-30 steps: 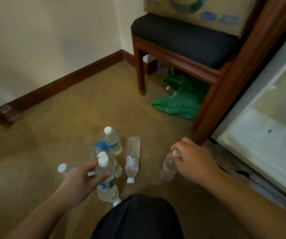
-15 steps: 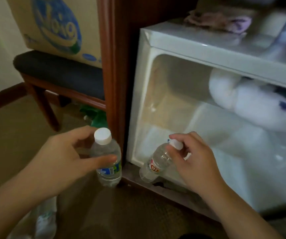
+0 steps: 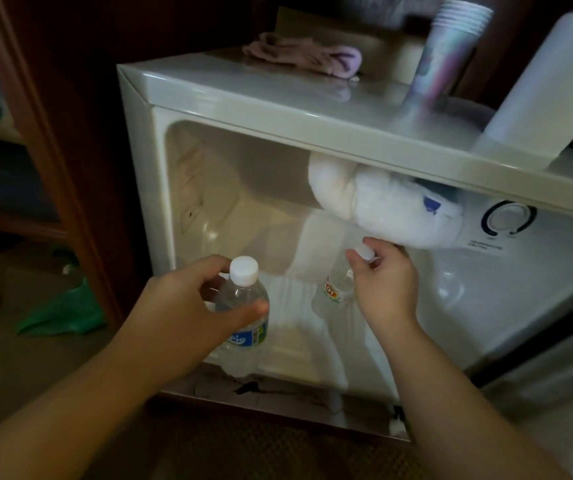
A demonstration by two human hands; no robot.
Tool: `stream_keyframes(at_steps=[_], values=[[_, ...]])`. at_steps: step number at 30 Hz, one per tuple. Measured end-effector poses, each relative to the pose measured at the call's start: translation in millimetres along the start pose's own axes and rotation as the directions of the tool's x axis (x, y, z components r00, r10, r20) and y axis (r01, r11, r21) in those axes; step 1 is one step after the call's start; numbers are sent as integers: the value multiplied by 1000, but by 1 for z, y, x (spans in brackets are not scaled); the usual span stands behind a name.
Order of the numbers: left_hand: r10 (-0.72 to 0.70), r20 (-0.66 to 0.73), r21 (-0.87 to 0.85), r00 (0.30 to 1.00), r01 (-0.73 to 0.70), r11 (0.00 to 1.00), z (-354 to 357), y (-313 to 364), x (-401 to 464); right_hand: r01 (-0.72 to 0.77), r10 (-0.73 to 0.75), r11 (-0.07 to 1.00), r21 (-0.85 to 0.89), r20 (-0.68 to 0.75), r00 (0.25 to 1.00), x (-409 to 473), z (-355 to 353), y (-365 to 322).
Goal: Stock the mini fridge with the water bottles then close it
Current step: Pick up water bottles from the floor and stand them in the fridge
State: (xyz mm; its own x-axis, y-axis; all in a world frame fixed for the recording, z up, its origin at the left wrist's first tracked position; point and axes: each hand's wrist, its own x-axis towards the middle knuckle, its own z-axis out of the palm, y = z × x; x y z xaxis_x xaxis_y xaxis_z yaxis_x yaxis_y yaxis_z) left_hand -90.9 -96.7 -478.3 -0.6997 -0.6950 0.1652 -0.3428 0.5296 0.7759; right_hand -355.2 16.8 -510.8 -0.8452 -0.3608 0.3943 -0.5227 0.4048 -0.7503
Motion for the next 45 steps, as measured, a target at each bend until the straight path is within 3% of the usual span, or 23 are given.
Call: stream_keyframes(at_steps=[6, 13, 18, 24, 27, 33, 34, 36, 38, 40, 42, 45], values=[[-34, 1, -94, 999, 34, 995, 15, 2, 11, -139, 156, 986, 88, -237, 959, 17, 6, 30], [-31, 9, -105, 999, 32, 994, 23, 4, 12, -213, 237, 971, 106, -388, 891, 43, 0, 50], [-43, 11, -126, 999, 44, 991, 28, 6, 8, -184, 229, 973, 140, -481, 846, 53, 1, 57], [-42, 13, -126, 999, 43, 991, 36, 7, 10, -87, 115, 993, 79, -486, 866, 60, 9, 73], [-45, 2, -149, 999, 44, 988, 42, 10, 15, -94, 88, 996, 5, -410, 908, 41, 9, 70], [-6, -6, -131, 1000, 5, 991, 68, 17, 45, -133, 135, 991, 29, -358, 924, -24, 20, 64], [0, 0, -126, 1000, 0, 992, 75, 19, 53, -162, 147, 986, -28, -296, 944, -35, 25, 69], [15, 21, -125, 1000, -12, 992, 92, 22, 71, -169, 169, 938, -304, -28, 985, -54, 36, 85], [33, 40, -150, 999, -27, 988, 108, 26, 89, -31, 251, 832, -554, 327, 911, -68, 46, 104], [65, 41, -165, 997, -58, 985, 124, 28, 106, 96, 326, 771, -630, 519, 790, -79, 54, 119], [92, 33, -168, 995, -86, 982, 139, 30, 122, 161, 318, 755, -636, 569, 758, -88, 59, 127], [88, 35, -195, 995, -80, 978, 162, 27, 141, 193, 289, 742, -642, 566, 772, -92, 60, 128]])
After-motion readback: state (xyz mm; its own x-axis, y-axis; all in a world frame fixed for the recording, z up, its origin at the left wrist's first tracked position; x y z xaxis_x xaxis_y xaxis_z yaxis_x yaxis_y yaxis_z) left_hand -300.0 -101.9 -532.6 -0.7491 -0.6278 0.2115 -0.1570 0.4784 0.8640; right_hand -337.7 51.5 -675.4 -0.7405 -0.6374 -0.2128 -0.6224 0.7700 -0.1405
